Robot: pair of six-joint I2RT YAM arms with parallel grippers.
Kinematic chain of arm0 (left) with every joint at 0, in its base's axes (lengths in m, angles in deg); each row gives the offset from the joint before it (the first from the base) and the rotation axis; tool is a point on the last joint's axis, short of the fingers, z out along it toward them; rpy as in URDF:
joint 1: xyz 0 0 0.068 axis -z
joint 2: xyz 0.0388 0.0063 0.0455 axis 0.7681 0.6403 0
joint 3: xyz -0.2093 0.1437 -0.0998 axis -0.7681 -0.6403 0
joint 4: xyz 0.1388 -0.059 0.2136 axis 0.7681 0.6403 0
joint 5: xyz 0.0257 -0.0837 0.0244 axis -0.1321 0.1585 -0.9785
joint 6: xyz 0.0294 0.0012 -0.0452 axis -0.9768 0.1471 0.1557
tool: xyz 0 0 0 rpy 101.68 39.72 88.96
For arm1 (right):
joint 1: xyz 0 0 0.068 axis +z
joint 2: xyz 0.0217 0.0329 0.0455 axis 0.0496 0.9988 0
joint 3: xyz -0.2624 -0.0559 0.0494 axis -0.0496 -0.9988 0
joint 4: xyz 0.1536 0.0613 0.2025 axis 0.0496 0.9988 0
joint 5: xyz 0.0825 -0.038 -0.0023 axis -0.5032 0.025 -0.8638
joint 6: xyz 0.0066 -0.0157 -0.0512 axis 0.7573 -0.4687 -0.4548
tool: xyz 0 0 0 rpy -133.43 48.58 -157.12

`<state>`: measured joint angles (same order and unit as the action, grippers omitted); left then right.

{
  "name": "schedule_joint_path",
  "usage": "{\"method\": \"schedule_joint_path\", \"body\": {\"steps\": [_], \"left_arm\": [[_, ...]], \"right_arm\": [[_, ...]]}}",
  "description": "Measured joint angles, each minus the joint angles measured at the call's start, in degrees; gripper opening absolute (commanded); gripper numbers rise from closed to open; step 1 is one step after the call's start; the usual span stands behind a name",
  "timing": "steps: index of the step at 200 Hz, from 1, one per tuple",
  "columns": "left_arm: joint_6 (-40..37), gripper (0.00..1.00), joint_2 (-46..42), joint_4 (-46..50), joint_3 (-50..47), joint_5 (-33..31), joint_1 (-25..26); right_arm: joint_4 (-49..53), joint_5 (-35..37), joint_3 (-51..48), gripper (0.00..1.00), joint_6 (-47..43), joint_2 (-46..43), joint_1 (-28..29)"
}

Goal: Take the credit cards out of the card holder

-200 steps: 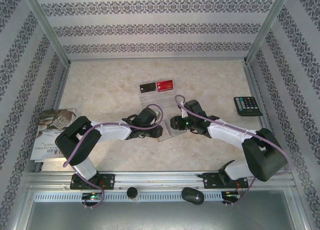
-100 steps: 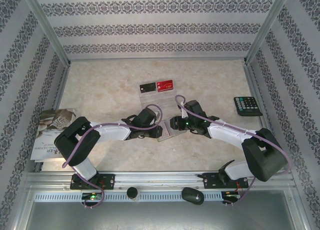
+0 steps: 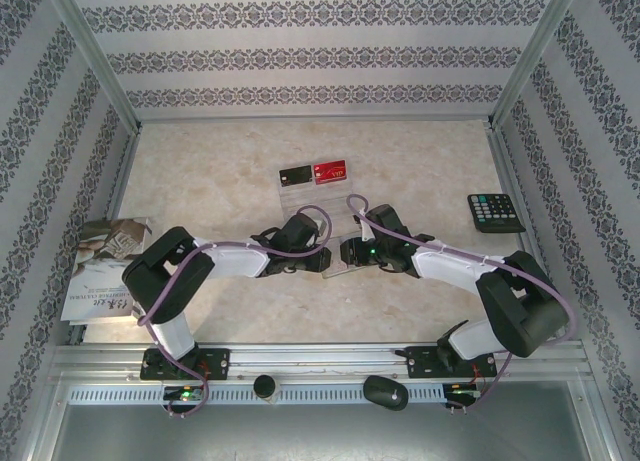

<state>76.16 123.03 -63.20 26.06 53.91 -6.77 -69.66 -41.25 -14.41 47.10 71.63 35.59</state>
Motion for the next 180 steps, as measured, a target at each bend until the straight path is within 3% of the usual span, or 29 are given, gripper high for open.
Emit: {"method": "schedule_joint_path", "body": {"steps": [180], "left_arm": [[-0.61,0.23,0.98,-2.32,-0.57,1.03,-3.37]], "right_arm": [[-2.27,-1.73,7.10,0.25,-0.13,12.00,4.09]]}}
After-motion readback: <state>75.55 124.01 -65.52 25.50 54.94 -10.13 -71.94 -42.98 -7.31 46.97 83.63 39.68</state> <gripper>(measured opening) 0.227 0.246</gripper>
